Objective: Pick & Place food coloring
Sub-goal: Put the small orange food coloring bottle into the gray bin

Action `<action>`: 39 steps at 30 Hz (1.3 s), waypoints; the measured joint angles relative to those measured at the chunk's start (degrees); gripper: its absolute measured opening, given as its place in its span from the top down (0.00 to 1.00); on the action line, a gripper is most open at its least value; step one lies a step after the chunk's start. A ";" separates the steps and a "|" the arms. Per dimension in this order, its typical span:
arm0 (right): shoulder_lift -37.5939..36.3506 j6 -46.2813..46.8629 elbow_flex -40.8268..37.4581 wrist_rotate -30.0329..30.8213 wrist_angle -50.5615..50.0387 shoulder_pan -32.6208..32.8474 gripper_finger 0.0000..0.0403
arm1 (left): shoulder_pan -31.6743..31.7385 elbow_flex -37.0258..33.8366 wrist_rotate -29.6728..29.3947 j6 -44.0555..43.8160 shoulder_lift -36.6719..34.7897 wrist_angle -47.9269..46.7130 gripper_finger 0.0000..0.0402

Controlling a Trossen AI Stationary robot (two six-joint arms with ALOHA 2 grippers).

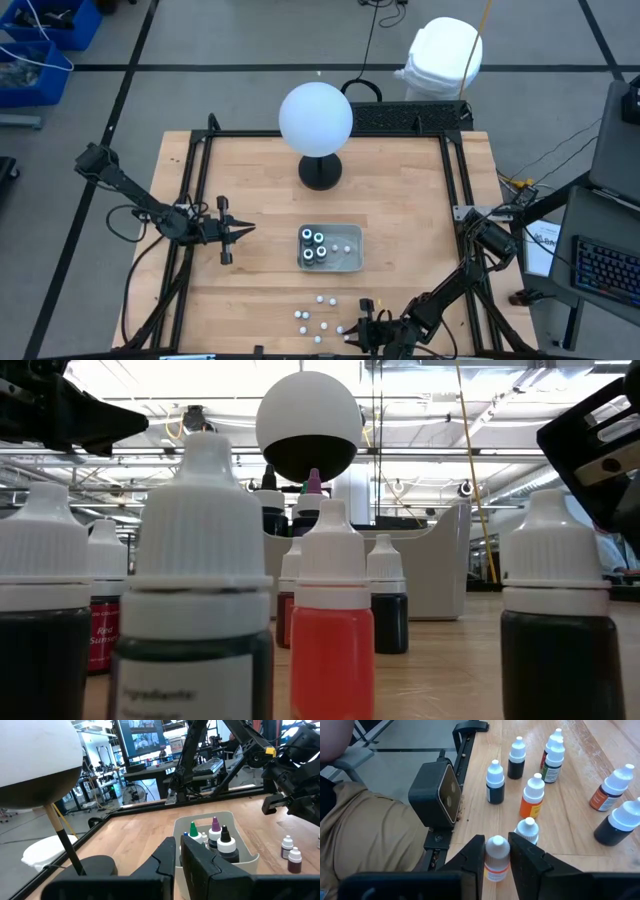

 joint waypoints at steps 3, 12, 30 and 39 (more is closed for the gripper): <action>-0.01 0.00 0.00 0.00 0.00 0.00 0.83 | 0.00 0.00 0.00 0.00 0.00 0.00 0.91; -0.01 0.00 0.00 0.00 0.00 0.00 0.84 | -0.01 0.00 -0.02 0.90 -0.01 0.00 0.91; -0.02 -1.09 -0.05 0.00 0.47 0.00 0.84 | -0.01 0.00 -0.01 0.79 0.00 0.00 0.91; -3.76 -11.61 -0.11 -0.11 5.44 0.02 0.84 | 0.00 0.00 0.00 0.81 0.01 0.00 0.91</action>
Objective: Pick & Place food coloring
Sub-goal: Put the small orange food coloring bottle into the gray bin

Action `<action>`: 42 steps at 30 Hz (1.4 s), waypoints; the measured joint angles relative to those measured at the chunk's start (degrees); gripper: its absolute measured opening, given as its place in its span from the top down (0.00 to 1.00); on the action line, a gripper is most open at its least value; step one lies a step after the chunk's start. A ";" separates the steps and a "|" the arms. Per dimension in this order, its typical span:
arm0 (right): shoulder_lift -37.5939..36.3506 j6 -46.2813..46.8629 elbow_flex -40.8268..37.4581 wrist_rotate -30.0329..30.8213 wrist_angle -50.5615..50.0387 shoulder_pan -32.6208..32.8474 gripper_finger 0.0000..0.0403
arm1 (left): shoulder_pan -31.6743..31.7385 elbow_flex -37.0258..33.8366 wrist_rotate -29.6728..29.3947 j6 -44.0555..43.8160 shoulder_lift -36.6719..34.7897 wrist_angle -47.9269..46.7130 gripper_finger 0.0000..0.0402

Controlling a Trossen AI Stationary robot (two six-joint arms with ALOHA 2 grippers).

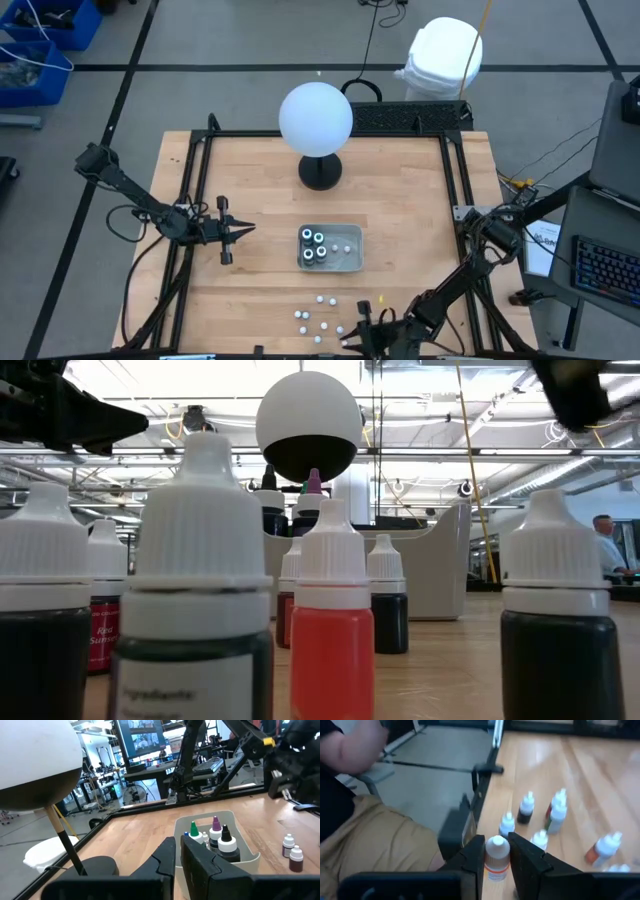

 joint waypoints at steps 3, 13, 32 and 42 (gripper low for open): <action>-2.91 -3.07 0.00 -0.04 -0.06 0.00 0.84 | -0.02 0.00 -0.02 0.02 0.00 0.00 0.91; -15.94 -14.33 0.07 9.67 -2.90 -2.51 0.85 | 0.00 0.00 -0.02 0.06 -0.02 -0.01 0.91; -19.12 -0.18 -8.70 11.84 -18.70 -18.27 0.85 | 0.00 0.00 -0.01 0.79 -0.01 -0.13 0.91; -19.12 4.16 -20.15 5.91 -3.24 -21.60 0.85 | -0.02 0.00 -0.02 1.27 -0.02 -0.17 0.91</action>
